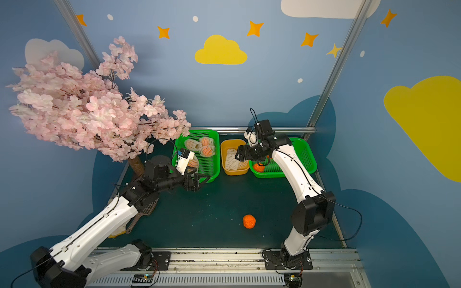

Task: Remove foam nets from oranges
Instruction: Pick up the orange from the center of the board.

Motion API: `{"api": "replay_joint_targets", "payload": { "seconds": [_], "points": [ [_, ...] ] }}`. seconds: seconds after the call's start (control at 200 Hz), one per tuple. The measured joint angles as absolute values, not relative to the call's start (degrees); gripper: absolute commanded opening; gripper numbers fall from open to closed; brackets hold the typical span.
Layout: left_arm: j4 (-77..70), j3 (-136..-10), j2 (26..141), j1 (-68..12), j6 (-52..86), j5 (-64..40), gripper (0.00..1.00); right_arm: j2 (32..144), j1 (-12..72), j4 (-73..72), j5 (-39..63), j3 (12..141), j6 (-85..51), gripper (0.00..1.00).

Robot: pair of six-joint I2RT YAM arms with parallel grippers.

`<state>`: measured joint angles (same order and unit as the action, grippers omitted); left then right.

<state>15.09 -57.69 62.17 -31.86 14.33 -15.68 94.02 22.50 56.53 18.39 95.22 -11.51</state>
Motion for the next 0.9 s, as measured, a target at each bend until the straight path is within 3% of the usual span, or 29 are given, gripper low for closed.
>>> {"api": "replay_joint_targets", "payload": {
  "seconds": [0.491,0.896],
  "points": [
    [14.61,-64.58,60.49,-31.75,7.01,-20.97,0.99,76.42,23.18,61.43,27.73,54.3,-14.26,0.85],
    [18.24,-62.94,54.11,-31.75,6.37,-20.43,0.99,83.77,26.59,58.74,28.45,52.71,-15.97,0.85]
  ]
}}
